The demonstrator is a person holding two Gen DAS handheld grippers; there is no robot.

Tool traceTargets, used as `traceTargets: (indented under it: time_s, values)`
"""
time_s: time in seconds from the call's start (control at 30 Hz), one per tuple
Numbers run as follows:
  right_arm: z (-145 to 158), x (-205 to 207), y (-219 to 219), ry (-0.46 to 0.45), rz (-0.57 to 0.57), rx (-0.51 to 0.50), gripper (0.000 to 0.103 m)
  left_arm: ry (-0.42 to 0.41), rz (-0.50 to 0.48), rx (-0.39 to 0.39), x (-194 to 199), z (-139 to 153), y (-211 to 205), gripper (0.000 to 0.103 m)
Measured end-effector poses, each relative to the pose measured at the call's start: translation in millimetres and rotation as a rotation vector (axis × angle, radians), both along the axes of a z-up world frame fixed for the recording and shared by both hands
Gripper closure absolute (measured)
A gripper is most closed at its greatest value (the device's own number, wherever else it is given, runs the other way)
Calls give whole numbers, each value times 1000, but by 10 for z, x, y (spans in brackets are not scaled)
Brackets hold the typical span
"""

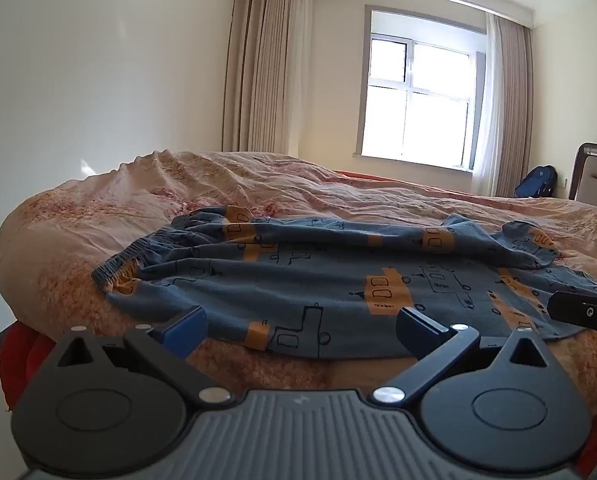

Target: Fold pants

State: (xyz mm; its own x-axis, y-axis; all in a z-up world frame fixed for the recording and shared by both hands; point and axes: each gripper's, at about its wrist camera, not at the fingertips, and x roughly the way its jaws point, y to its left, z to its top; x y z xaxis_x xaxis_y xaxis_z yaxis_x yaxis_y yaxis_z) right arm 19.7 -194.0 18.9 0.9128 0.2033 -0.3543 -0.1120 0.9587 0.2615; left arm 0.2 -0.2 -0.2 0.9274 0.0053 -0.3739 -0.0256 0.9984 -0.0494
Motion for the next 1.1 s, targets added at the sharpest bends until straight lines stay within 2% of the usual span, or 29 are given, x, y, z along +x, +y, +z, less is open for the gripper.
traceTargets:
  time_s: [0.2,1.1]
  values:
    - [8,6,-5,6,5,0,0,26,-5,-41,41,-10,17,0]
    - [-1,-1,-19,12,-2,0,0,27,2,-29,8,14,41,0]
